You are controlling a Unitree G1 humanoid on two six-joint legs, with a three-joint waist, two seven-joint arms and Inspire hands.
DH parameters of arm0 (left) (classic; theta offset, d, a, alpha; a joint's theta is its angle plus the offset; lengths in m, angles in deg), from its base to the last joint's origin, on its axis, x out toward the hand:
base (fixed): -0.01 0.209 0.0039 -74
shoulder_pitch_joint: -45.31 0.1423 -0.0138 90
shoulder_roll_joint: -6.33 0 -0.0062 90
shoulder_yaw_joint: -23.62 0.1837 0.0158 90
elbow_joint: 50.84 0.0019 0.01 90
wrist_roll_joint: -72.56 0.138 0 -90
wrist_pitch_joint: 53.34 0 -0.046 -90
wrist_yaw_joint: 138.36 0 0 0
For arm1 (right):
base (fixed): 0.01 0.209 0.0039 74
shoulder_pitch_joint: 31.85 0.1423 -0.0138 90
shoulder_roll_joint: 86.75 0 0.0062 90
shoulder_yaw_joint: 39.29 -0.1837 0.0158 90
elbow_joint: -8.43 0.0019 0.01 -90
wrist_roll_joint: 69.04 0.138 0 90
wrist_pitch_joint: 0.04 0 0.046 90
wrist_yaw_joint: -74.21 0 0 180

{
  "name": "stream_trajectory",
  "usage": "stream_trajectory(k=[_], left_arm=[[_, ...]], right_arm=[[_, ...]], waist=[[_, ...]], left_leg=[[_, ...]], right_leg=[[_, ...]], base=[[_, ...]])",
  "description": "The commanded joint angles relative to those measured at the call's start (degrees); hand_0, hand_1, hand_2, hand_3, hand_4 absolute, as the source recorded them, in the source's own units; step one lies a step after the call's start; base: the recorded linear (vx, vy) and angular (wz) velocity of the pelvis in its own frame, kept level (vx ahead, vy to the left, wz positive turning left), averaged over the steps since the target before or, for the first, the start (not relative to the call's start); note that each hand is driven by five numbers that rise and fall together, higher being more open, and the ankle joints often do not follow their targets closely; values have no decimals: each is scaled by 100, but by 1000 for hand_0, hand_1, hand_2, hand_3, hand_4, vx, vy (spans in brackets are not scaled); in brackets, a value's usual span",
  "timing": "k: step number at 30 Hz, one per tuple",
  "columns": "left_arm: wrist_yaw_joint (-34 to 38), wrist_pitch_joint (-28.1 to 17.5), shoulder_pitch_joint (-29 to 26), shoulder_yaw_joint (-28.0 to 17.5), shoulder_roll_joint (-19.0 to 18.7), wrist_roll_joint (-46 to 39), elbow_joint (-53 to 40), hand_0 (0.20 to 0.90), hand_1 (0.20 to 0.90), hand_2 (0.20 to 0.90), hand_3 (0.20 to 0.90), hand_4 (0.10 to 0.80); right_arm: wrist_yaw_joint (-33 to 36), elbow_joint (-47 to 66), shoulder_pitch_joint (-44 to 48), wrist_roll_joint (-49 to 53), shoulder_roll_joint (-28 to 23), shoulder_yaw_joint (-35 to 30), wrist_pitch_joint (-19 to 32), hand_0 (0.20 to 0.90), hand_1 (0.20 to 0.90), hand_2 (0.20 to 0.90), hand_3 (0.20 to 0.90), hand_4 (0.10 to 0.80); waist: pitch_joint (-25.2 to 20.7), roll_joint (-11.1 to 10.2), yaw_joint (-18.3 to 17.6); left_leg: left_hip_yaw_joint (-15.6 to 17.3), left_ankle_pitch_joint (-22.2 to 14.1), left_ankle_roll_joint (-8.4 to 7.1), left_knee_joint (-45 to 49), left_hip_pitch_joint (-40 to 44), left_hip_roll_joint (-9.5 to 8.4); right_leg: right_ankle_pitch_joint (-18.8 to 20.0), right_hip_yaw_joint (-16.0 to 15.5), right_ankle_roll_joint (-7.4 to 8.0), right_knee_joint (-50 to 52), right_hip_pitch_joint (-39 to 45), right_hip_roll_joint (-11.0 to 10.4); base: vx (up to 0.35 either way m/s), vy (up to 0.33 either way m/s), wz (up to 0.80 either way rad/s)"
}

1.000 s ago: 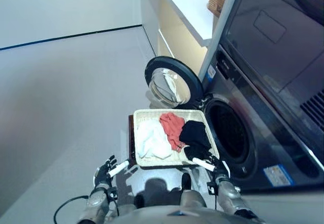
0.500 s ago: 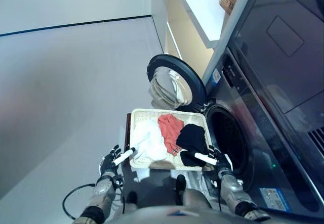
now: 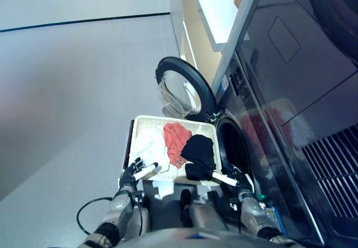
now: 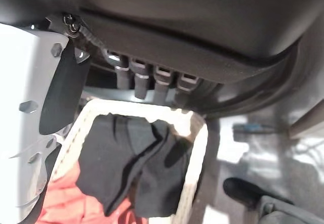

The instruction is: Pick up the clothes and place them into the washing machine

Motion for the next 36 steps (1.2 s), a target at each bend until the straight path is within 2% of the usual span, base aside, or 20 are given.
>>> stream_trajectory(k=[1,5,7,8,10,12,15,17,20,22,24,27,28,29,31,33,34,35,36], left_arm=[[46,-336,3,-245,-82,-43,-285,900,900,900,900,800],[23,-341,121,-317,-60,-64,-264,900,900,900,900,800],[21,-376,169,-319,-107,-70,-358,900,900,900,900,800],[16,-367,203,-332,-134,-44,-442,900,900,900,900,800],[32,-363,58,-257,-188,35,-361,900,900,900,900,800],[33,-402,29,-279,-343,42,-595,900,900,900,900,800],[115,-448,67,-338,-473,132,-797,900,900,900,900,800],[175,-453,71,-411,-538,127,-868,900,900,900,900,800],[222,-458,94,-502,-602,143,-951,900,900,900,900,800],[224,-472,67,-522,-599,99,-932,900,900,900,900,800],[258,-543,25,-580,-608,-3,-961,900,900,900,900,800],[335,-610,-141,-676,-613,-138,-1003,900,900,900,900,800],[370,-647,-173,-686,-608,-184,-1051,900,900,900,900,800],[356,-635,-210,-664,-596,-237,-1054,900,900,900,900,800],[290,-614,-236,-617,-541,-261,-962,900,900,900,900,800],[203,-589,-214,-555,-458,-372,-910,900,900,900,900,800],[202,-572,-235,-489,-412,-328,-889,900,900,900,900,800],[189,-560,-275,-423,-397,-297,-925,900,900,900,900,800],[158,-565,-264,-381,-399,-299,-964,900,900,900,900,800]], right_arm=[[224,239,93,130,-361,-129,322,900,900,900,900,800],[162,199,81,80,-297,-112,255,900,900,900,900,800],[125,257,54,82,-268,-134,223,900,900,900,900,800],[110,271,4,53,-254,-166,218,900,900,900,900,800],[130,131,61,111,-184,-253,212,900,900,900,900,800],[91,192,135,91,-168,-210,177,900,900,900,900,800],[140,306,214,6,-158,-208,147,900,900,900,900,800],[146,481,286,-70,-167,-137,132,900,900,900,900,800],[177,686,360,-109,-196,-130,148,900,900,900,900,800],[214,778,475,-134,-226,-114,153,900,900,900,900,800],[251,906,666,-171,-303,-67,171,900,900,900,900,800],[322,1035,871,-315,-351,9,161,900,900,900,900,800],[343,1058,907,-381,-374,42,147,900,900,900,900,800],[322,1049,904,-396,-374,63,135,900,900,900,900,800],[319,852,867,-436,-355,65,106,900,900,900,900,800],[306,598,784,-574,-383,66,80,900,900,900,900,800],[383,469,767,-627,-424,30,85,900,900,900,900,800],[439,441,775,-641,-477,-4,90,900,900,900,900,800],[438,371,809,-610,-484,6,101,900,900,900,900,800]], waist=[[-39,243,199],[-149,330,283],[-229,313,286],[-256,315,288],[-310,245,285],[-311,207,296],[-363,148,328],[-358,124,333],[-270,144,327],[-168,183,315],[-5,253,268],[328,140,131],[418,104,81],[452,57,28],[433,3,76],[343,17,79],[341,46,40],[355,35,-28],[359,40,-46]], left_leg=[[197,1132,40,-923,-646,362],[391,1325,-44,-928,-556,507],[445,1026,44,-391,-670,499],[494,1010,93,-292,-697,452],[657,790,217,-86,-669,296],[806,658,338,-50,-618,199],[877,498,469,-70,-568,57],[871,398,550,-50,-565,-29],[876,214,652,73,-561,-142],[885,139,627,62,-537,-154],[785,68,562,30,-505,-100],[663,-138,428,335,-560,8],[602,-209,377,379,-532,33],[484,-195,343,397,-536,35],[374,-116,250,331,-516,71],[299,117,122,-25,-491,220],[391,175,85,-41,-557,330],[570,130,84,61,-634,404],[495,15,48,148,-624,418]], right_leg=[[-128,409,606,-193,1023,232],[-323,648,760,-326,1547,35],[-445,745,860,-280,1721,-183],[-443,716,922,-241,1769,-344],[-74,823,1032,73,1607,-591],[269,950,1112,329,1385,-686],[590,855,1223,430,1247,-866],[801,853,1231,703,1073,-892],[930,661,1200,972,829,-996],[952,521,1222,652,622,-1112],[884,514,1235,88,89,-1204],[1199,410,1305,-452,-663,-1414],[1270,388,1353,-529,-782,-1419],[1231,520,1377,-376,-789,-1330],[1146,230,1345,-284,-643,-1323],[1127,-132,1345,-373,-518,-1299],[1114,-342,1353,-385,-488,-1346],[1109,-454,1355,-336,-548,-1433],[1057,-478,1323,-293,-589,-1382]], base=[[301,131,-23],[310,201,-37],[282,294,-71],[263,325,-88],[234,287,-40],[171,247,-9],[136,200,-23],[95,153,-8],[50,95,-6],[-27,-11,-13],[-46,-92,-22],[22,-163,-21],[101,-193,-12],[126,-176,37],[128,-202,97],[65,-256,102],[-13,-214,81],[-11,-145,86],[29,-62,70]])
